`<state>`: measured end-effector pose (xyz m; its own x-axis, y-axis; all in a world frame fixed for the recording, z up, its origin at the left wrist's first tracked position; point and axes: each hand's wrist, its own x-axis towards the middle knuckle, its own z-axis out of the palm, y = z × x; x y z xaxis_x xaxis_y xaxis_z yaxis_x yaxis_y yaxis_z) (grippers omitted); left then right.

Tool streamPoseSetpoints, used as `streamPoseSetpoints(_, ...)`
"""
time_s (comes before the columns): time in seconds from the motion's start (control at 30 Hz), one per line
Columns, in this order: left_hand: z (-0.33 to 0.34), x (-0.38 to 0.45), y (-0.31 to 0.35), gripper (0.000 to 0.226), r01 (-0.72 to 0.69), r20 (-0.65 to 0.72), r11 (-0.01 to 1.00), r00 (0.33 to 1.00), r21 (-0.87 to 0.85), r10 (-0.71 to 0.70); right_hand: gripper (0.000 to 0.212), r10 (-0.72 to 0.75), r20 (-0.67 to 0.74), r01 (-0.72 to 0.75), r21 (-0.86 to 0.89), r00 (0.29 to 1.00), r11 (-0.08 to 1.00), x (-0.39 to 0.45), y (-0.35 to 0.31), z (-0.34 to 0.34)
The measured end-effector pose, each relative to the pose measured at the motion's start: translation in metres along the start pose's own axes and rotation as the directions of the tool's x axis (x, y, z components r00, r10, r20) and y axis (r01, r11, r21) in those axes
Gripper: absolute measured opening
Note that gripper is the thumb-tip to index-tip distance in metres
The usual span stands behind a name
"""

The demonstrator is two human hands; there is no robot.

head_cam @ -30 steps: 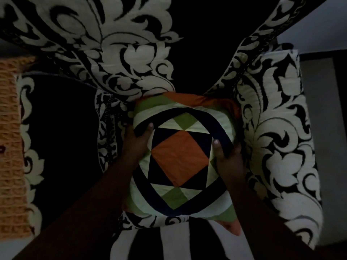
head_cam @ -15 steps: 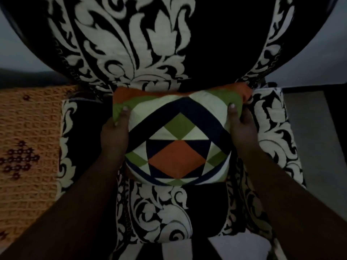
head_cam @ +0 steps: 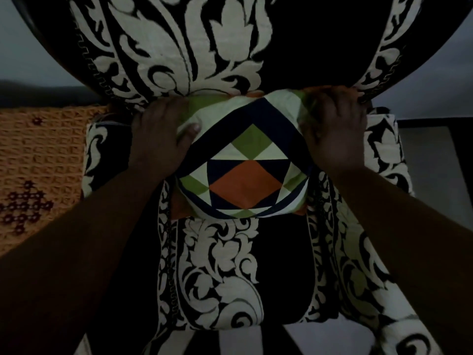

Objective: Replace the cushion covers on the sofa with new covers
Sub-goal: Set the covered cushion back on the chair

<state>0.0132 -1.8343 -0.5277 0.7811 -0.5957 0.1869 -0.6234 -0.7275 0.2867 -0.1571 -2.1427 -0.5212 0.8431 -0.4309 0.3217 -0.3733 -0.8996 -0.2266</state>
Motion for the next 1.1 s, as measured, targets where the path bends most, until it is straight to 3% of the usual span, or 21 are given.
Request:
streamPoseSetpoints(0.1, -0.009, 0.009, 0.002, 0.075, -0.034, 0.111, 0.984, 0.994, 0.175, 0.014, 0.068, -0.002, 0.181, 0.018, -0.086, 0.984, 0.996, 0.008, 0.005, -0.001)
streamPoseSetpoints(0.2, -0.026, 0.027, -0.001, 0.087, -0.057, 0.292, 0.965, 0.956, 0.255, -0.021, 0.094, 0.040, 0.375, 0.021, -0.159, 0.926, 0.987, 0.023, 0.003, -0.008)
streamPoseSetpoints(0.3, -0.044, 0.037, -0.003, 0.069, -0.140, 0.335, 0.971, 0.940, 0.196, 0.067, 0.109, 0.062, 0.515, 0.042, -0.187, 0.855, 0.982, 0.038, -0.004, -0.015)
streamPoseSetpoints(0.4, -0.053, 0.042, -0.006, 0.050, -0.126, 0.475, 0.992, 0.873, 0.012, 0.106, 0.117, -0.016, 0.588, 0.018, 0.003, 0.808, 1.000, 0.045, 0.003, -0.016)
streamPoseSetpoints(0.5, -0.053, 0.043, -0.018, 0.077, 0.052, 0.615, 0.998, 0.788, -0.018, -0.030, 0.102, -0.093, 0.587, 0.006, 0.148, 0.804, 0.989, 0.047, 0.024, -0.014)
streamPoseSetpoints(0.63, -0.056, 0.043, -0.019, 0.096, -0.057, 0.569, 0.998, 0.820, -0.015, 0.056, 0.078, -0.130, 0.545, 0.128, 0.041, 0.828, 0.991, 0.048, 0.042, -0.023)
streamPoseSetpoints(0.73, -0.058, 0.044, -0.013, 0.082, -0.198, 0.470, 0.974, 0.874, 0.114, 0.123, 0.058, -0.202, 0.415, 0.232, -0.022, 0.887, 0.972, 0.057, 0.034, -0.034)
streamPoseSetpoints(0.83, -0.062, 0.048, -0.005, 0.058, -0.132, 0.391, 0.972, 0.919, 0.194, 0.047, 0.047, -0.184, 0.303, 0.233, -0.133, 0.935, 0.963, 0.060, 0.022, -0.042)
streamPoseSetpoints(0.97, -0.062, 0.053, 0.001, 0.052, -0.085, 0.475, 0.978, 0.880, 0.190, -0.015, 0.038, -0.100, 0.366, 0.201, -0.249, 0.925, 0.948, 0.052, 0.017, -0.032)
streamPoseSetpoints(1.1, -0.064, 0.051, 0.001, 0.056, -0.080, 0.403, 0.987, 0.915, 0.139, 0.017, 0.041, -0.055, 0.378, 0.155, -0.239, 0.924, 0.958, 0.046, 0.019, -0.030)
